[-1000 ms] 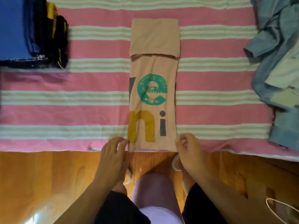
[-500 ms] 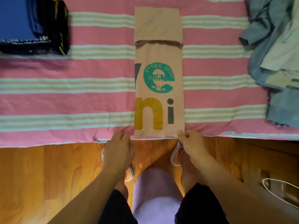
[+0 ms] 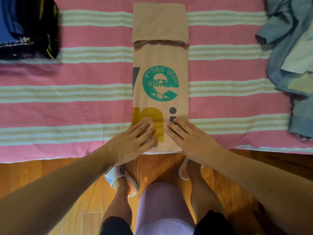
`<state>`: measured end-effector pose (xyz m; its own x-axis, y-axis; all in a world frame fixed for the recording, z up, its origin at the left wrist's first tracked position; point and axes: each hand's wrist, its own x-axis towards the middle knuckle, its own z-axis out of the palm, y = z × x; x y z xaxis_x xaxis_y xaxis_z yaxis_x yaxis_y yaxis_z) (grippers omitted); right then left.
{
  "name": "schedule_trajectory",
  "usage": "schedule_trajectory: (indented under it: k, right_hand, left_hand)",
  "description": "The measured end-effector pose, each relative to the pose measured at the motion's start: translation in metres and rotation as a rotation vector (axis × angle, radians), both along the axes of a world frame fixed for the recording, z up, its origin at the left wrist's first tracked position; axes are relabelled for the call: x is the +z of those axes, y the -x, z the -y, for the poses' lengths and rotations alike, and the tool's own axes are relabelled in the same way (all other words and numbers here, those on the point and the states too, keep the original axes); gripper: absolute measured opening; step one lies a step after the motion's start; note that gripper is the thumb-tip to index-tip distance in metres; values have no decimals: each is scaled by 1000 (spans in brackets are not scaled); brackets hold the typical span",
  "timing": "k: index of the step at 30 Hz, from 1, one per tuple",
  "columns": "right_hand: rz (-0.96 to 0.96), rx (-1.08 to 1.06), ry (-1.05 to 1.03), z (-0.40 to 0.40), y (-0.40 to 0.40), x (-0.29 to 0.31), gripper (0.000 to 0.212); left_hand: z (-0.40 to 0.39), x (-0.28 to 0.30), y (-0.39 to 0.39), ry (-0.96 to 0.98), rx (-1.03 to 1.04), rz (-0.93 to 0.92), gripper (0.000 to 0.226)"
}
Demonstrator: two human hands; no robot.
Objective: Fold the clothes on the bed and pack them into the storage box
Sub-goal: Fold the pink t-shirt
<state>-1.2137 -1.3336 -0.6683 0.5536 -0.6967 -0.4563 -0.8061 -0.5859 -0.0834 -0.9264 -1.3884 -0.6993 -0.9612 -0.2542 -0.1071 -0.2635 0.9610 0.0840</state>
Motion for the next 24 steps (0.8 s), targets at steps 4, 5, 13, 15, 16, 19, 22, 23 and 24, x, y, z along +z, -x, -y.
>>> schedule_trajectory:
  k: [4, 5, 13, 15, 16, 19, 22, 23, 24]
  right_hand:
    - [12, 105, 11, -6, 10, -17, 67]
    - [5, 128, 21, -7, 13, -17, 66]
    - [160, -1, 13, -15, 14, 18, 63]
    - [246, -6, -81, -35, 18, 37, 56]
    - [283, -40, -164, -40, 19, 49, 51]
    - [404, -367, -437, -18, 19, 81, 33]
    - [549, -766, -379, 46, 20, 86, 8]
    - [576, -863, -320, 70, 21, 81, 11]
    - [586, -939, -286, 91, 20, 74, 12]
  left_hand:
    - [1, -1, 2, -1, 49, -178, 29]
    - [3, 1, 1, -16, 40, -201, 29]
    - [-2, 34, -7, -349, 190, -230, 42]
    - [-26, 55, -8, -490, 196, -130, 46]
    - [-36, 68, -7, -584, 232, -86, 49]
    - [-34, 104, 11, -1018, 598, -136, 43]
    - [18, 116, 38, -1156, 1055, -404, 24]
    - [40, 112, 45, -1146, 1194, -476, 22]
    - [61, 106, 52, -1156, 1330, -519, 23]
